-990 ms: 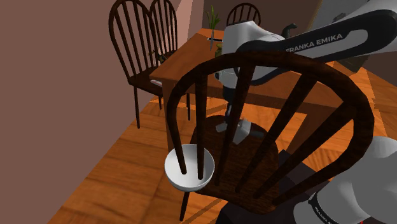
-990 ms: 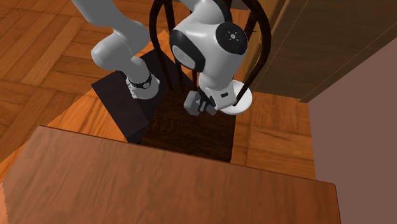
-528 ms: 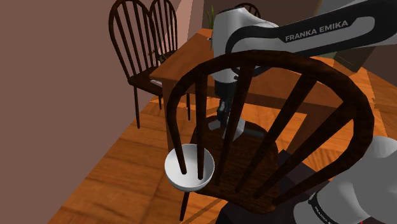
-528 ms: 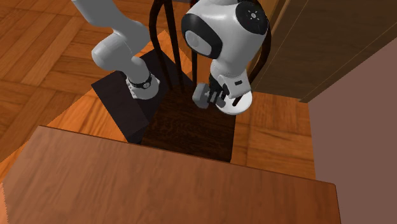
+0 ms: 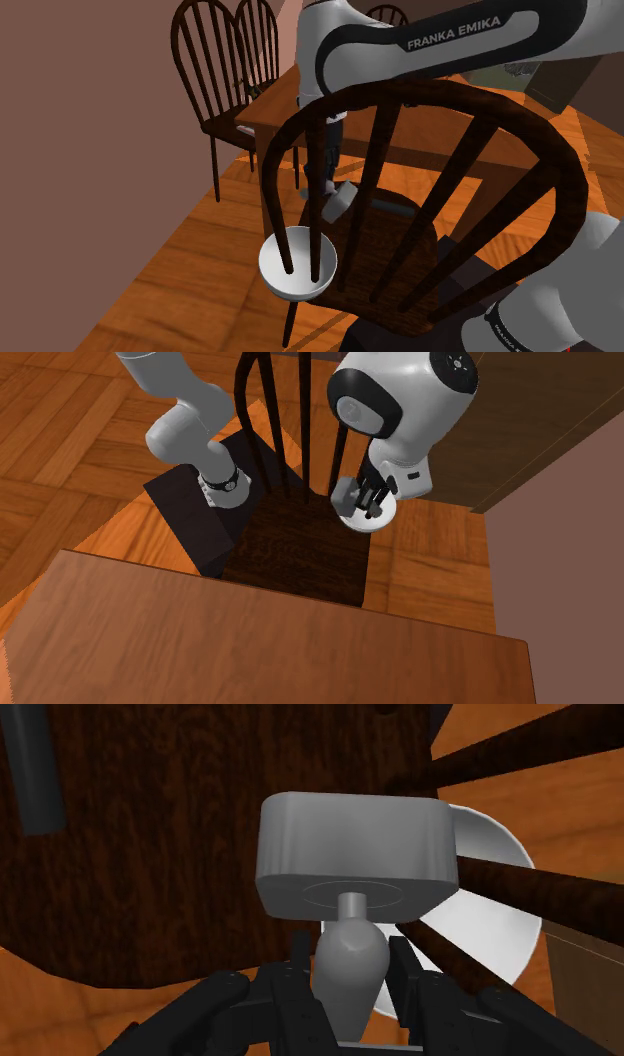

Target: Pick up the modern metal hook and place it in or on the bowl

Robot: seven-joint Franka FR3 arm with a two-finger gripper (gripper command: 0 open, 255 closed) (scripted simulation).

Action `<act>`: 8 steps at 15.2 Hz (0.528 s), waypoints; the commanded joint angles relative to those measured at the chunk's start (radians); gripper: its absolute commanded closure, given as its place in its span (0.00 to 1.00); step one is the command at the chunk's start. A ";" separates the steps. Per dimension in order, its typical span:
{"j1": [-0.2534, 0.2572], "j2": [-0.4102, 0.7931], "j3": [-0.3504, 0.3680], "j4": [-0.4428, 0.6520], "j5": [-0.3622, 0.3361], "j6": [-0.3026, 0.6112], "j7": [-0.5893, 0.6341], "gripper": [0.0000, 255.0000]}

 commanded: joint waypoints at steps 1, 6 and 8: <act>0.071 0.040 0.076 0.062 0.006 -0.030 0.044 1.00; 0.201 0.084 -0.023 0.079 0.000 -0.001 0.076 1.00; 0.253 0.092 -0.074 0.060 0.000 0.025 0.076 1.00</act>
